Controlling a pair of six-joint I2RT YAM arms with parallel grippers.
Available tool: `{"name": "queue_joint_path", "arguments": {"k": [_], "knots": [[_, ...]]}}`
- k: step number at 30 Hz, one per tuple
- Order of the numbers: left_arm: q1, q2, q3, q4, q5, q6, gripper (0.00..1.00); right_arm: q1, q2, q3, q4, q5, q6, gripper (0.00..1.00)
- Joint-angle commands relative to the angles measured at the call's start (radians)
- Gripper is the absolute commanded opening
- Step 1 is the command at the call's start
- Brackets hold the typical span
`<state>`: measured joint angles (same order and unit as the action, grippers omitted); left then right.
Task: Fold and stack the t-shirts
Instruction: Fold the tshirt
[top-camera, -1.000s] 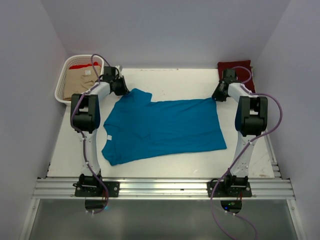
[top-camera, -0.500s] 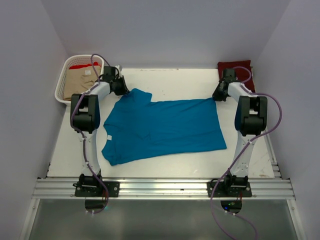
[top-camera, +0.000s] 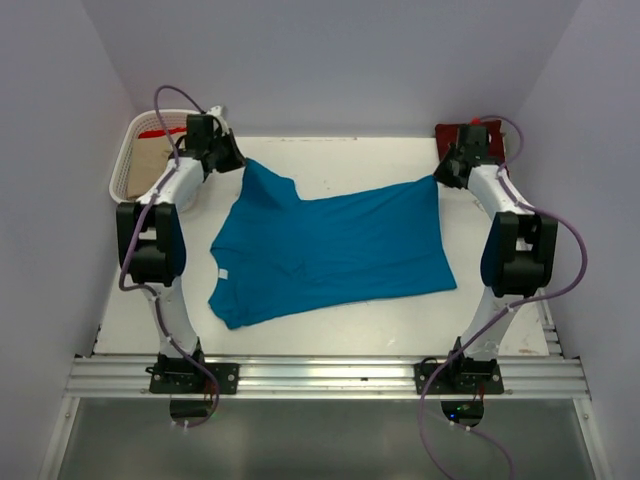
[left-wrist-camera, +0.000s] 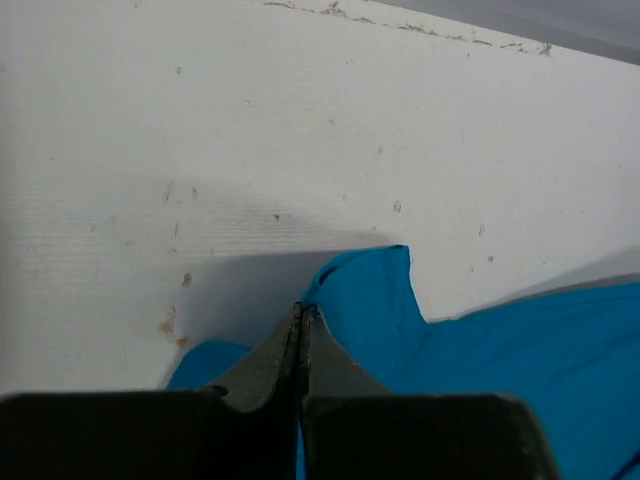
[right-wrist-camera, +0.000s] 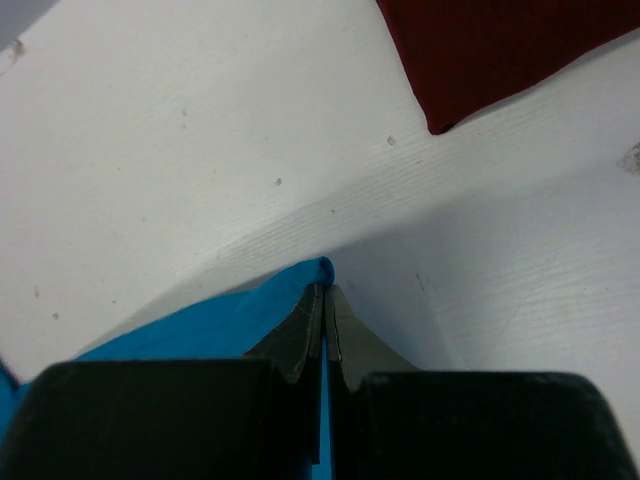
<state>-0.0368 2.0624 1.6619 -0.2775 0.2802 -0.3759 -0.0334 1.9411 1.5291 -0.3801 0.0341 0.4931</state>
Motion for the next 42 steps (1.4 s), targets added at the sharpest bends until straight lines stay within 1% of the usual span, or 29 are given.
{"name": "queue_joint_path", "arguments": {"k": [1, 6, 7, 8, 11, 15, 16, 20, 23, 28, 34, 42], "knots": [[0.008, -0.128, -0.08, -0.008, -0.035, -0.011, 0.0, 0.0, -0.09, -0.044, 0.037, 0.007, -0.011, 0.0], [0.008, -0.244, -0.255, -0.017, -0.01, -0.034, 0.0, 0.0, -0.155, -0.115, 0.0, 0.009, -0.011, 0.0], [0.008, -0.287, -0.283, -0.015, 0.0, -0.034, 0.0, 0.0, -0.166, -0.127, -0.012, 0.006, -0.008, 0.0], [0.008, -0.309, -0.338, -0.015, 0.011, -0.034, 0.0, 0.001, -0.18, -0.145, -0.013, 0.003, -0.005, 0.0], [0.008, -0.398, -0.427, -0.026, 0.034, -0.029, 0.0, 0.003, -0.235, -0.227, -0.013, 0.01, 0.005, 0.0], [0.006, -0.525, -0.516, -0.058, 0.062, -0.027, 0.0, 0.003, -0.297, -0.323, -0.016, 0.041, 0.007, 0.0], [0.006, -0.577, -0.531, -0.072, 0.066, -0.027, 0.0, 0.004, -0.301, -0.331, -0.016, 0.044, 0.006, 0.0], [0.006, -0.691, -0.614, -0.106, 0.088, -0.034, 0.0, 0.004, -0.297, -0.351, -0.033, 0.053, 0.005, 0.0], [0.005, -0.752, -0.654, -0.144, 0.115, -0.032, 0.0, 0.004, -0.286, -0.359, -0.029, 0.062, 0.006, 0.0], [0.005, -0.843, -0.709, -0.198, 0.114, -0.024, 0.0, 0.001, -0.232, -0.333, -0.049, 0.098, 0.005, 0.0], [0.005, -0.9, -0.749, -0.267, 0.117, -0.024, 0.0, 0.001, -0.154, -0.297, -0.077, 0.156, 0.016, 0.0], [0.005, -1.004, -0.758, -0.342, 0.06, -0.032, 0.0, 0.001, -0.136, -0.314, -0.068, 0.182, 0.021, 0.0]]}}
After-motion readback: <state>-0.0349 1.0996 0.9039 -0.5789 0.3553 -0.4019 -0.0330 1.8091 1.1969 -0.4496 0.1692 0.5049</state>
